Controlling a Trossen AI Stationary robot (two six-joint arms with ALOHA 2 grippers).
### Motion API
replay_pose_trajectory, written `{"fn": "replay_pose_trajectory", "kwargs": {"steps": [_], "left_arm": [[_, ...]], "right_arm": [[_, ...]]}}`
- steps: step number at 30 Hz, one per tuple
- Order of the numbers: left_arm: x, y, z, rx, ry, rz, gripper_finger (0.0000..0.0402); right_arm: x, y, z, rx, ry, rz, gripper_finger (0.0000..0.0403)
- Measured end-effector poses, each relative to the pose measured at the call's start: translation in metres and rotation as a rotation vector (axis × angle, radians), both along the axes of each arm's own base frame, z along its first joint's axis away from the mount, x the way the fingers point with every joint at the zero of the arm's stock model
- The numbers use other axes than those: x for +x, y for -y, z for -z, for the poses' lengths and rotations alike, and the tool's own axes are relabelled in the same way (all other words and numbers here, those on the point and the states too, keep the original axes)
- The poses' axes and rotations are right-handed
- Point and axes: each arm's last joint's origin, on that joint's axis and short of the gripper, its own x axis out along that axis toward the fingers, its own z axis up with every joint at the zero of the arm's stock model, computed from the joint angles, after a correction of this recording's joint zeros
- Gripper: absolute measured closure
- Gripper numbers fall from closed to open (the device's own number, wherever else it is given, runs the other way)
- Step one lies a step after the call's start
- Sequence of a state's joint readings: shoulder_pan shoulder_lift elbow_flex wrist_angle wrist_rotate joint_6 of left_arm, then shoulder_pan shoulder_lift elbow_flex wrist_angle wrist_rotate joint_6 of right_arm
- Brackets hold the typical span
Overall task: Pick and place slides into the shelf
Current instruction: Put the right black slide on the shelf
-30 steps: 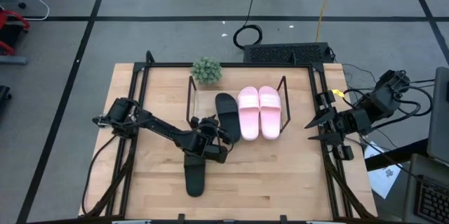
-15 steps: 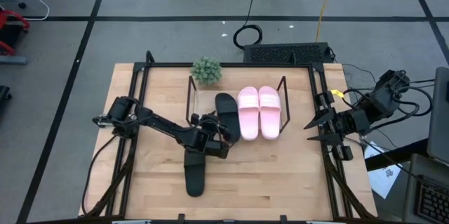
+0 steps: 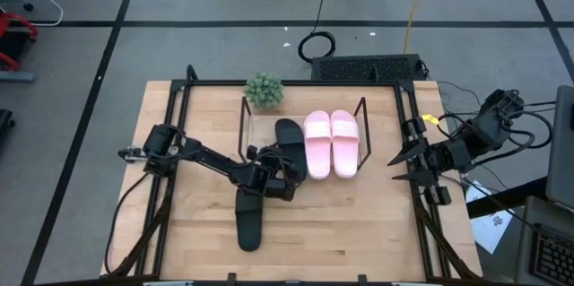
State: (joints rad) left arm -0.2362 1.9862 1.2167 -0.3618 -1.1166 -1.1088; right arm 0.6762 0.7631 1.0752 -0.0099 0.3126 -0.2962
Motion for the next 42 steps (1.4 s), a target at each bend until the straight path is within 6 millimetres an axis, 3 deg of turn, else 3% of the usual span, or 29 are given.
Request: {"fn": "replay_pose_trajectory", "kwargs": {"steps": [18,31,42], "left_arm": [[0.005,-0.019,-0.002,0.015,0.000,-0.042,0.0203],[0.010,-0.018,-0.003,-0.005,-0.023,0.022,0.0300],[0.010,-0.017,-0.003,-0.014,-0.018,0.021,0.0290]], "right_arm": [[0.000,0.000,0.000,-0.002,-0.003,0.004,0.0292],[0.000,0.000,0.000,-0.004,-0.002,0.005,0.0292],[0.000,0.000,0.000,0.005,-0.006,0.003,0.0292]]}}
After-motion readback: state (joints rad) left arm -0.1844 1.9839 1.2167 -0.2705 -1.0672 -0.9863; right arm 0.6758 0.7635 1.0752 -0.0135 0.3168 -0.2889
